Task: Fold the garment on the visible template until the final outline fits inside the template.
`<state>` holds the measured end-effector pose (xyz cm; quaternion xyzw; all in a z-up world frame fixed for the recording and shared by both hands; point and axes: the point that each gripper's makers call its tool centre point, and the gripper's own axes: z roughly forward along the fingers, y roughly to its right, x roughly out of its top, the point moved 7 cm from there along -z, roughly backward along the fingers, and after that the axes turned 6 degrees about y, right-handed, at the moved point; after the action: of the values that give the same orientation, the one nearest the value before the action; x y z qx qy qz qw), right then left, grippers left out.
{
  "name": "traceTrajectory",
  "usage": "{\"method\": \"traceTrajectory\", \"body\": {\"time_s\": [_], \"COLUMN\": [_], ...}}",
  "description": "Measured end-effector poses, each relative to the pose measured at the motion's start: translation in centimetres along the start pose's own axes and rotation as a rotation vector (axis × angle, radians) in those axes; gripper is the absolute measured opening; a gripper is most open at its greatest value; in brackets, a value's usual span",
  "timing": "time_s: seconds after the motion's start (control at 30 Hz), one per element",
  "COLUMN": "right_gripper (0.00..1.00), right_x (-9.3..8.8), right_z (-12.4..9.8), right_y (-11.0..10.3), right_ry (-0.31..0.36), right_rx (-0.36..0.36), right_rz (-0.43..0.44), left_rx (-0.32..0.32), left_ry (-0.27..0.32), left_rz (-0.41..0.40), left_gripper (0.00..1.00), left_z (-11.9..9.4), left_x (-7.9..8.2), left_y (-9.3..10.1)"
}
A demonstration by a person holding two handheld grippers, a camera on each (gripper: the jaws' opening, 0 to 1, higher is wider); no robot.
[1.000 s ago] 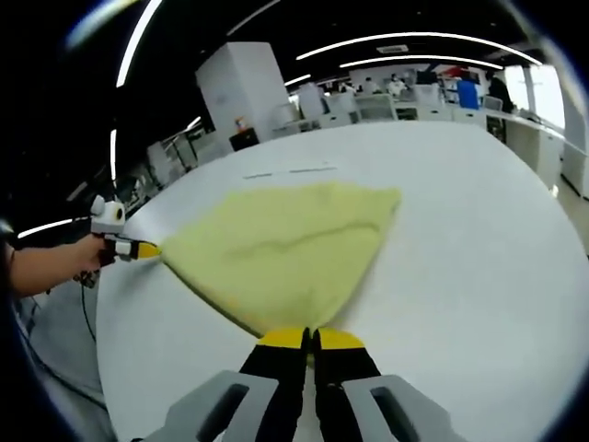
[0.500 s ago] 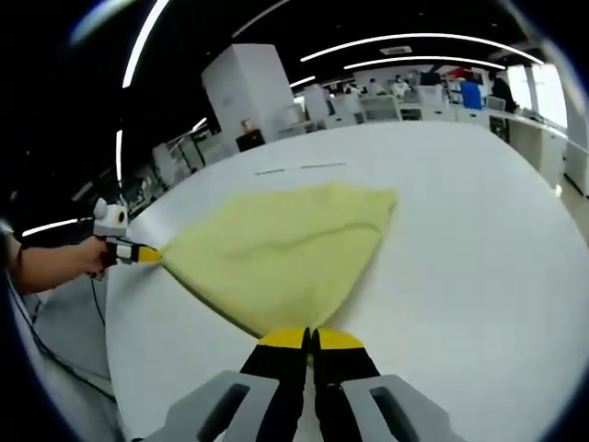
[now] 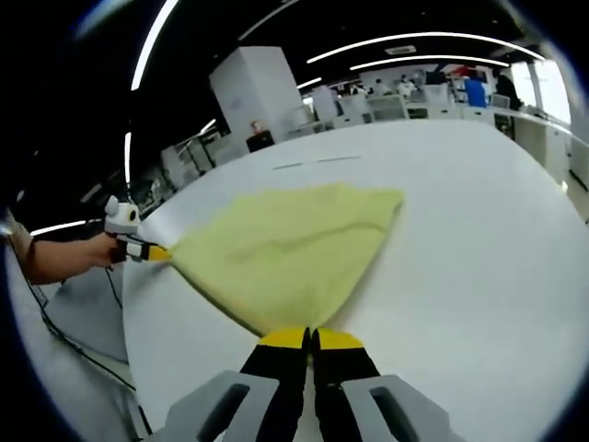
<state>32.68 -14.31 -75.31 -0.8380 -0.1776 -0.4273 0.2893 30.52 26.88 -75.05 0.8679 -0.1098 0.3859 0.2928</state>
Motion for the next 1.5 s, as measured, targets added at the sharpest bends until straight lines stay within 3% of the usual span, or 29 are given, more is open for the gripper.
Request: {"method": "traceTrajectory", "body": {"time_s": [0.6,0.7,0.8,1.07,1.3,1.5], "right_gripper": [0.0,0.11,0.22,0.51,0.63,0.69], "right_x": [0.1,0.2,0.3,0.9,1.7,2.0], "right_z": [0.0,-0.3,-0.9,-1.9,-2.6,-3.7], "right_y": [-0.1,-0.1,-0.2,-1.3,-2.3,-2.9], "right_ry": [-0.006,-0.007,-0.008,-0.016,-0.017,-0.012], "right_rx": [-0.005,-0.009,-0.014,-0.012,-0.004,-0.004], "right_rz": [-0.04,-0.043,-0.053,-0.125,-0.168,-0.195], "left_rx": [0.011,0.014,0.01,0.015,0.023,0.02], "left_ry": [0.009,0.005,0.041,0.09,0.122,0.148], "left_rz": [-0.003,0.001,-0.002,-0.001,0.003,0.026], "left_gripper": [0.04,0.12,0.24,0.44,0.59,0.66], "left_z": [-0.4,-0.7,-1.5,-3.5,-5.1,-6.5], "left_x": [-0.2,-0.2,0.2,0.7,1.1,1.4], "left_y": [0.2,0.2,0.3,0.7,1.5,2.5]}}
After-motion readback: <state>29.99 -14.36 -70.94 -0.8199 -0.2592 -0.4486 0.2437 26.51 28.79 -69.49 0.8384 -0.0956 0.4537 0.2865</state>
